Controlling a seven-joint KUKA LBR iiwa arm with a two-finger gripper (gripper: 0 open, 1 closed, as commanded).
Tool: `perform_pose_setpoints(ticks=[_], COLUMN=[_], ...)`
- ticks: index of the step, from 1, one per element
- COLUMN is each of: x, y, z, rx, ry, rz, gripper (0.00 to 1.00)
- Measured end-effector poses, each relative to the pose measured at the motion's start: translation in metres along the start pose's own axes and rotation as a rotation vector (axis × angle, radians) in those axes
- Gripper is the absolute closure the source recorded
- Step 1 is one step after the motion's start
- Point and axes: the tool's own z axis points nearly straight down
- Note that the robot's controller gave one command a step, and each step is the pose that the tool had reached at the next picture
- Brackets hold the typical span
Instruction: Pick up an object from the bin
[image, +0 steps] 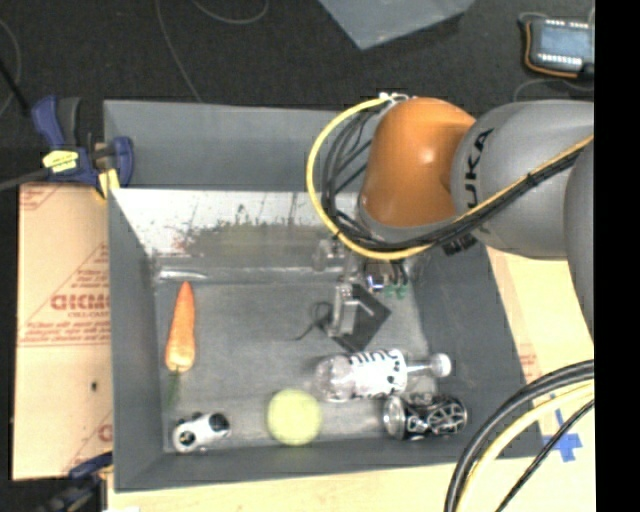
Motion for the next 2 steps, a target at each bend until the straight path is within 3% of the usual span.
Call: perform_pose_setpoints(ticks=[1, 2], x=[0.0, 0.01], y=[0.0, -0.043], z=[0.0, 0.039], rx=[0.0, 0.0], ry=[0.0, -0.008], rz=[0.0, -0.02], gripper=[0.0, 0.0])
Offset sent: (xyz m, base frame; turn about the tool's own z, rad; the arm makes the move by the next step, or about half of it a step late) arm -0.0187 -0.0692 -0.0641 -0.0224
